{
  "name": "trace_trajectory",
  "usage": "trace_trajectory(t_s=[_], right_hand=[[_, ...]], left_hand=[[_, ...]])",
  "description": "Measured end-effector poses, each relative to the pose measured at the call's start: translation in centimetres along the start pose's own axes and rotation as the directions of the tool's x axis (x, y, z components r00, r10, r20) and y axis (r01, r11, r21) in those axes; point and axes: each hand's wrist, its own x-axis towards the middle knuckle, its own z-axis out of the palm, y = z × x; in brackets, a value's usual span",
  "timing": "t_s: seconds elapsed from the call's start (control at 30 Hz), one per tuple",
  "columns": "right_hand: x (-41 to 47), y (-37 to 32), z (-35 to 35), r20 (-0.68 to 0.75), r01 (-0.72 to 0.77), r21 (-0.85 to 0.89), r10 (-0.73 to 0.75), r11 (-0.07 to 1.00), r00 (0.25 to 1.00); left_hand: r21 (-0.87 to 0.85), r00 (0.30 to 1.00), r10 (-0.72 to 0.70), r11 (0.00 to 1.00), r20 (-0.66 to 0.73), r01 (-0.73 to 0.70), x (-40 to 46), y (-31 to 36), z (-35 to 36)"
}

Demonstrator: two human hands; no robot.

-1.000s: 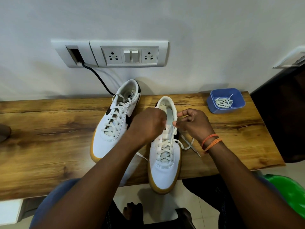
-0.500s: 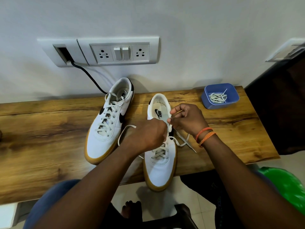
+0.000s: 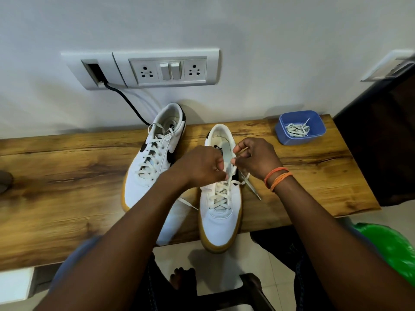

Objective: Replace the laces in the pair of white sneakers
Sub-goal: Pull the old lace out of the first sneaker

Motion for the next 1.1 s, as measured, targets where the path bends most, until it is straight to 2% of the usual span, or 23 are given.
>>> trace_trajectory(t_s=[0.07, 0.13, 0.3, 0.5, 0.67, 0.73, 0.83, 0.93, 1.0, 1.1], right_hand=[[-0.1, 0.1, 0.1, -0.007, 0.009, 0.003, -0.009, 1.0, 1.0], [0.0, 0.4, 0.1, 0.001, -0.002, 0.05, 0.002, 0.999, 1.0], [0.2, 0.8, -0.4, 0.041, -0.022, 0.131, 0.017, 0.991, 0.999], [0.2, 0.7, -0.6, 0.086, -0.023, 0.148, 0.011, 0.989, 0.996], [0.3, 0.7, -0.8, 0.099, -0.034, 0.163, 0.018, 0.986, 0.995], [0.3, 0.8, -1.0, 0.106, -0.039, 0.157, 0.023, 0.987, 0.994], [0.1, 0.6, -1.0, 0.115, -0.042, 0.165, 0.023, 0.985, 0.993], [0.1, 0.5, -1.0, 0.119, -0.046, 0.183, 0.025, 0.982, 0.993], [0.2, 0.5, -1.0, 0.128, -0.058, 0.204, 0.032, 0.977, 0.991], [0.2, 0.5, -1.0, 0.137, -0.06, 0.214, 0.031, 0.975, 0.99]], left_hand=[[0.135, 0.998, 0.057, 0.99, -0.038, -0.051, 0.5, 0.8, 1.6], [0.234, 0.999, 0.045, 0.971, -0.013, -0.041, 1.0, 1.1, 3.1], [0.099, 0.994, 0.072, 0.992, 0.081, -0.08, 1.5, -0.1, 2.7], [0.194, 0.994, 0.103, 0.975, 0.019, -0.105, 1.7, -0.3, 3.6], [0.191, 0.986, 0.12, 0.971, 0.113, -0.141, 1.3, -0.2, 1.5], [0.172, 0.99, 0.058, 0.982, 0.131, -0.08, 0.9, -0.5, -0.7], [0.171, 0.99, -0.106, 0.981, 0.089, 0.09, -0.1, -2.8, -3.7], [0.169, 0.971, -0.222, 0.964, 0.093, 0.204, -0.4, -4.1, -3.7], [0.153, 0.987, -0.153, 0.977, 0.041, 0.145, 0.1, -3.6, -2.7], [0.088, 0.991, 0.054, 0.995, -0.119, -0.044, 0.9, -1.8, -1.5]])
